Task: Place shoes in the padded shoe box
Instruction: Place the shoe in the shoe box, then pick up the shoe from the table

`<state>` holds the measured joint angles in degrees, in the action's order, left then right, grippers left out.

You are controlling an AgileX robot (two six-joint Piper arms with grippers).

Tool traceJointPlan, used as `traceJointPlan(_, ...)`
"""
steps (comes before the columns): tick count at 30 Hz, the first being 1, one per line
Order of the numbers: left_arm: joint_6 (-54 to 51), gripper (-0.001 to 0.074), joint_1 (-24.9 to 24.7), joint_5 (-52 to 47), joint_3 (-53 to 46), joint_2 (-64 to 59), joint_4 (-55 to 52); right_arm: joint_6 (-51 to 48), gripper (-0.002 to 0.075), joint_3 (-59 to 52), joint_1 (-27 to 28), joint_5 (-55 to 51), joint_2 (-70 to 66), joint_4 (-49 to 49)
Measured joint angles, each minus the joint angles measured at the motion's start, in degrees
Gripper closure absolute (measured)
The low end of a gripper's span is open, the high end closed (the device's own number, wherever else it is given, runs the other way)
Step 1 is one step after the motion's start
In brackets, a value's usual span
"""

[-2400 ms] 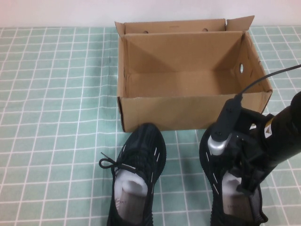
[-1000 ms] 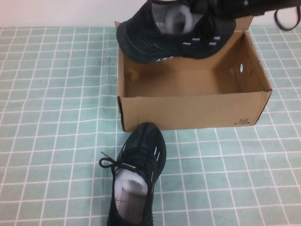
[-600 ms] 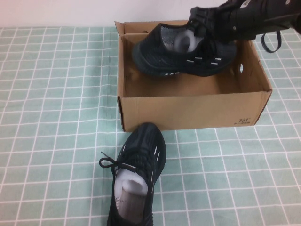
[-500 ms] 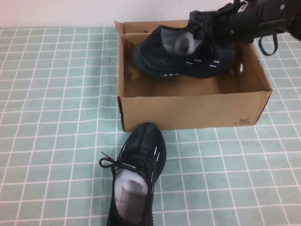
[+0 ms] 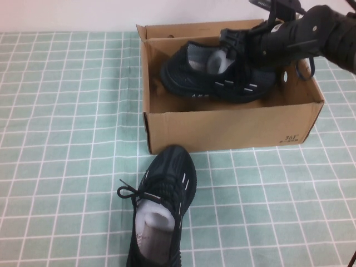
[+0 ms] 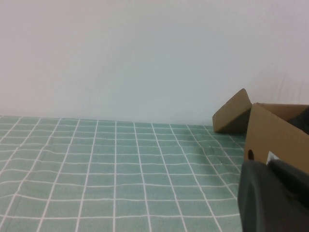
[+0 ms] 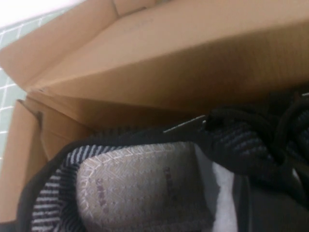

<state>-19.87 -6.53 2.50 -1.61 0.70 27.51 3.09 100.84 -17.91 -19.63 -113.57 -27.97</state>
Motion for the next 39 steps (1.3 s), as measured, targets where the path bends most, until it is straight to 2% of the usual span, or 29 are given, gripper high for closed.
traceJointPlan(3, 0.00, 0.0739, 0.00, 0.00, 0.00, 0.00, 0.00, -0.76, 0.0709, 0.00, 0.00, 0.11, -0.03, 0.77)
traceJointPlan(8, 0.00, 0.0739, 0.00, 0.00, 0.00, 0.00, 0.00, -3.78, 0.0547, 0.00, 0.00, 0.38, 0.65, 0.63)
traceJointPlan(11, 0.00, 0.0739, 0.00, 0.00, 0.00, 0.00, 0.00, -6.55, 0.0507, 0.00, 0.00, -0.21, 1.93, 0.73)
traceJointPlan(21, 0.00, 0.0739, 0.00, 0.00, 0.00, 0.00, 0.00, -13.30, 0.0526, 0.00, 0.00, -5.89, 10.67, 0.73)
traceJointPlan(23, 0.00, 0.0739, 0.00, 0.00, 0.00, 0.00, 0.00, -16.02, 0.0551, 0.00, 0.00, -8.86, 13.19, 0.85)
traceJointPlan(27, 0.00, 0.0739, 0.00, 0.00, 0.00, 0.00, 0.00, -20.96, 0.0682, 0.00, 0.00, -16.25, 19.40, 3.51)
traceJointPlan(29, 0.00, 0.0739, 0.00, 0.00, 0.00, 0.00, 0.00, -20.73, 0.0734, 0.00, 0.00, -19.37, 23.01, 7.67)
traceJointPlan(34, 0.25, 0.0739, 0.00, 0.00, 0.00, 0.00, 0.00, -14.19, 0.0729, -0.31, 0.00, -25.45, 32.25, 19.69)
traceJointPlan(39, 2.26, 0.0739, 0.00, 0.00, 0.00, 0.00, 0.00, -7.67, 0.0729, -7.73, 0.00, -22.64, 44.69, 27.97)
